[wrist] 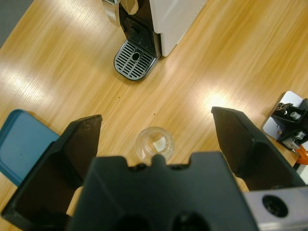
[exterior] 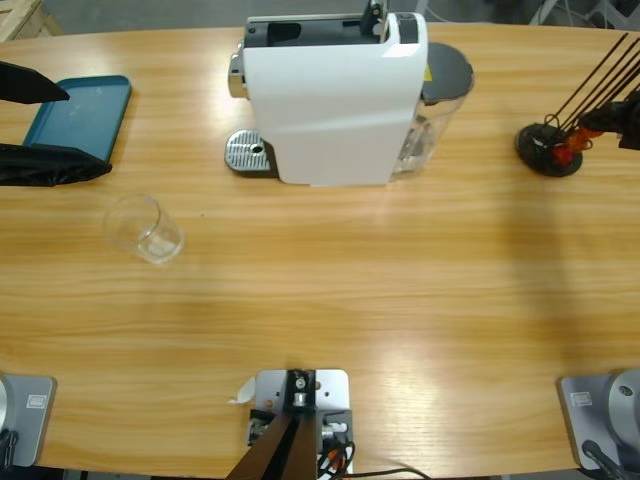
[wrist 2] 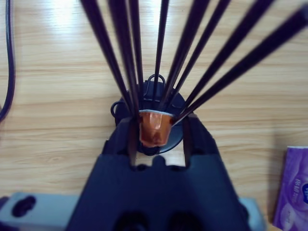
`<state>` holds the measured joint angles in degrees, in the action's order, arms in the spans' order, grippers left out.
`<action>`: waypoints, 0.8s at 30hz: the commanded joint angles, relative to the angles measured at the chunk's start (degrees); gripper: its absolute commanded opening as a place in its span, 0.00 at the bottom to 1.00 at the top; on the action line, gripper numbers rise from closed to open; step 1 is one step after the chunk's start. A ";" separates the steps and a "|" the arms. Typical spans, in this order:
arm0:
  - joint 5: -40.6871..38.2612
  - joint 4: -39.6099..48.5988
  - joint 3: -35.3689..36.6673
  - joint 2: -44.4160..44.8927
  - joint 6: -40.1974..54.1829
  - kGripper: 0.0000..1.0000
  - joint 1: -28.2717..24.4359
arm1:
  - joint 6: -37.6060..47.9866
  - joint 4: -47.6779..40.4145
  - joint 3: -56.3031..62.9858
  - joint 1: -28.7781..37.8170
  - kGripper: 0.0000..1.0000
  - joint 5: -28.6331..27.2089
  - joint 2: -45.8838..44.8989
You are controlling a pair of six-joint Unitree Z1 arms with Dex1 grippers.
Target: Pour coffee
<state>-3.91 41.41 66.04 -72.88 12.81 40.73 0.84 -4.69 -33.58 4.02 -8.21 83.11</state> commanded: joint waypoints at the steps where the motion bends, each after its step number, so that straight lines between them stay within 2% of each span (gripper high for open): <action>1: 0.49 0.96 -2.44 0.10 0.00 0.99 0.31 | -1.19 -0.76 1.85 -0.59 0.00 0.16 1.18; 12: 0.49 0.96 -2.85 0.42 0.00 0.99 0.31 | -1.19 -0.76 2.11 -0.59 0.00 -0.98 1.35; 17: 0.49 0.97 -3.04 0.45 0.02 0.99 0.31 | -1.98 -0.53 0.83 -0.59 0.00 -0.70 -1.37; 24: 0.49 0.96 -4.34 0.77 -0.15 0.99 0.31 | -2.77 5.13 -2.62 -0.59 0.00 -0.75 -4.32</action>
<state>-3.91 41.41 64.92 -72.87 12.81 40.73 -0.88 -3.41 -33.80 3.93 -8.33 82.31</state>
